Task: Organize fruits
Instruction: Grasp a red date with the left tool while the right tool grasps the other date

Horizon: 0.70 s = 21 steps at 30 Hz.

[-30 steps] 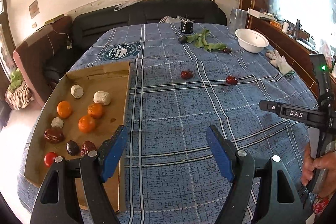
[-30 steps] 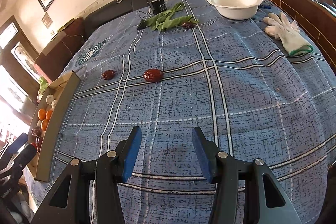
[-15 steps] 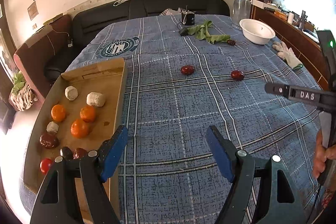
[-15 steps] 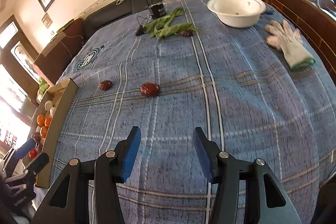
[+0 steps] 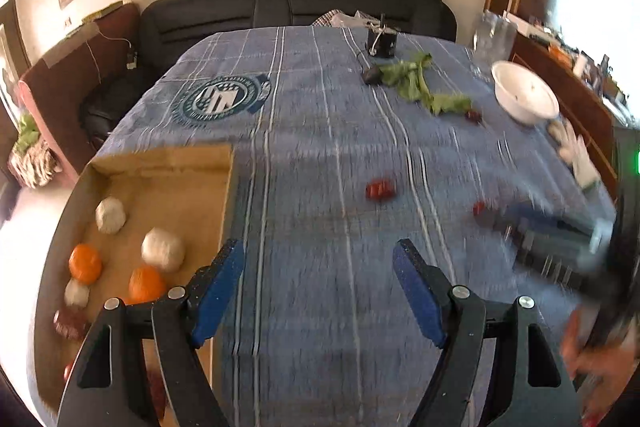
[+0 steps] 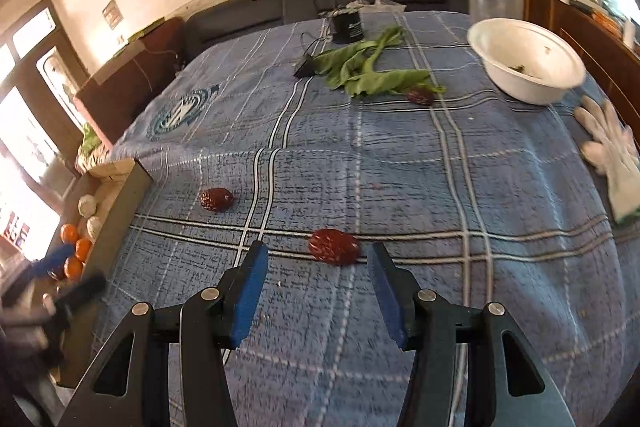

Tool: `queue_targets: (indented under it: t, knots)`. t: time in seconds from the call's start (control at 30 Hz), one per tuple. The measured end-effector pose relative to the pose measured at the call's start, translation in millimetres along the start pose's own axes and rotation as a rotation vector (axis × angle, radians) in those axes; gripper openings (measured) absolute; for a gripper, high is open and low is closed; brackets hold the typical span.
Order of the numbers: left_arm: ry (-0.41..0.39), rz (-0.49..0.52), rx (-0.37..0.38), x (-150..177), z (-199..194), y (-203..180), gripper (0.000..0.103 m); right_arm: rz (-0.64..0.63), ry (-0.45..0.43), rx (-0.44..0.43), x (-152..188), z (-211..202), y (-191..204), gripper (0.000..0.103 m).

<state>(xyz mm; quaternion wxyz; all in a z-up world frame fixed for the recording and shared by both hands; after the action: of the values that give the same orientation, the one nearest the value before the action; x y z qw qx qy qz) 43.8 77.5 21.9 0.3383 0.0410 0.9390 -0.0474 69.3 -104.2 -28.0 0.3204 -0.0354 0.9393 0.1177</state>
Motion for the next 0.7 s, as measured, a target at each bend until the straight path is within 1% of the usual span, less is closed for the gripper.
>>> queue_targets:
  t: [0.07,0.13,0.2,0.3,0.37,0.47,0.5,0.53,0.57,0.63,0.7]
  knots:
    - [0.006,-0.01,0.045,-13.5,13.0,-4.6,0.076,-0.011,0.013,0.002,2.4,7.6,2.2,0.056]
    - [0.023,-0.04,0.085,-23.4,31.0,-7.3,0.076,-0.006,0.022,0.005,4.8,11.9,0.8,0.056]
    - [0.035,-0.066,0.109,-29.1,48.0,-6.3,0.076,-0.007,0.027,0.015,5.3,15.6,-2.2,0.056]
    - [0.086,-0.107,0.132,-29.9,72.8,-5.1,0.076,0.004,0.019,0.018,1.6,17.5,-6.8,0.056]
    - [0.084,-0.097,0.129,-29.2,80.9,-7.4,0.076,0.002,0.013,0.024,0.1,19.0,-8.4,0.056]
    - [0.087,-0.053,0.117,-25.9,92.4,-14.8,0.076,-0.019,0.004,0.034,1.0,20.7,-7.4,0.055]
    - [0.091,-0.044,0.118,-24.9,95.1,-16.7,0.076,-0.028,0.002,0.041,1.3,20.4,-6.3,0.053]
    - [0.094,-0.027,0.118,-23.4,98.8,-20.3,0.076,-0.034,0.0,0.042,1.4,20.3,-5.1,0.047]
    - [0.094,-0.017,0.119,-23.2,101.0,-22.7,0.076,-0.038,0.0,0.044,1.2,20.8,-5.0,0.045]
    - [0.079,0.006,0.116,-23.4,103.3,-27.7,0.076,-0.042,-0.003,0.046,0.9,21.1,-5.0,0.043]
    - [0.068,0.018,0.121,-24.0,104.3,-31.7,0.073,-0.037,-0.004,0.043,1.1,20.7,-6.6,0.04]
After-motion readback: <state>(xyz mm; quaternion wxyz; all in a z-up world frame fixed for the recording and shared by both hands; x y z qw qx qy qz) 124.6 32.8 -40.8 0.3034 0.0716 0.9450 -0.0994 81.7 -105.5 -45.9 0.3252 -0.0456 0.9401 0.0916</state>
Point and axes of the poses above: each gripper's, at about its wrist camera, not at the fingertips, and z roughly the way its jaws point, y to its left, x to its underside, the point moved 6 cm from there along z, roughly the way its jaws point, and after that the axes turned 3 degrees about x, right-handed, at the moved point
